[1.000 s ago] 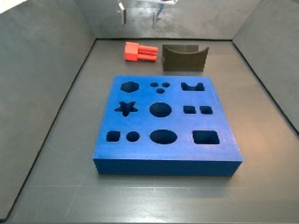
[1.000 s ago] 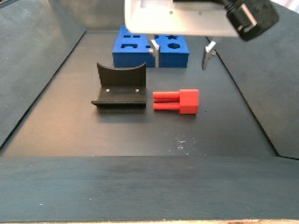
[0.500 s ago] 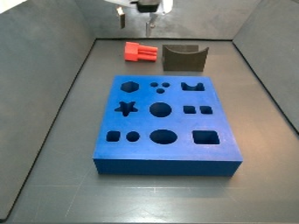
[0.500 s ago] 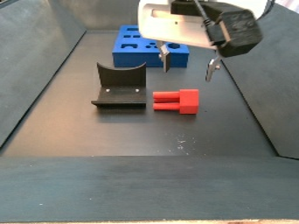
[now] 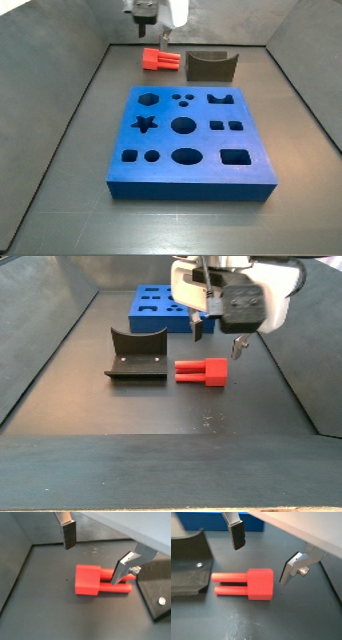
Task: Pick up the 3 prong object. Move up. Place the 3 prong object on the fixture. Regrasp the 3 prong object. Move to above the board. Insert the 3 prong object.
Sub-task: Pick up the 3 prong object.
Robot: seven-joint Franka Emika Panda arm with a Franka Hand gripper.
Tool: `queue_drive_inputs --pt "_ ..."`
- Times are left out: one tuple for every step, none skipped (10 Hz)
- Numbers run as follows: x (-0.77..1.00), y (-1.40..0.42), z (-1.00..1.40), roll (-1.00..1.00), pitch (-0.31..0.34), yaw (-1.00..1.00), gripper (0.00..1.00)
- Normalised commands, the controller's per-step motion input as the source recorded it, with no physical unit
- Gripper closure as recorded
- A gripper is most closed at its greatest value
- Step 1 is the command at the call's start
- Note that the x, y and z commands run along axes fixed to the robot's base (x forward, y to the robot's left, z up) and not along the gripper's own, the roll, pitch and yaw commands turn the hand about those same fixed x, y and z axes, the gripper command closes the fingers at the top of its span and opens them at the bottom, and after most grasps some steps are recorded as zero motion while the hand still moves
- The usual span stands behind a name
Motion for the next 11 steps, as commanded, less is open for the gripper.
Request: queue_drive_inputs --pt "-0.08 0.00 -0.29 0.11 0.231 -0.96 0.00" --pt "-0.08 0.00 -0.29 0.11 0.231 -0.96 0.00" --pt "-0.08 0.00 -0.30 0.11 0.220 -0.97 0.00" --pt "-0.07 0.00 -0.33 0.08 0.197 -0.98 0.00" --pt "-0.07 0.00 -0.34 0.08 0.197 -0.98 0.00" --pt "-0.05 0.00 -0.32 0.04 0.160 -0.99 0.00" --pt "-0.05 0.00 -0.31 0.03 0.146 -1.00 0.00" --pt "-0.04 0.00 -0.31 0.03 0.134 -1.00 0.00" --pt "0.00 0.00 -0.26 0.05 0.086 -0.95 0.00" --pt "0.00 0.17 -0.21 0.02 0.020 -0.81 0.00" --pt "0.00 0.21 -0.17 0.02 0.000 -0.77 0.00"
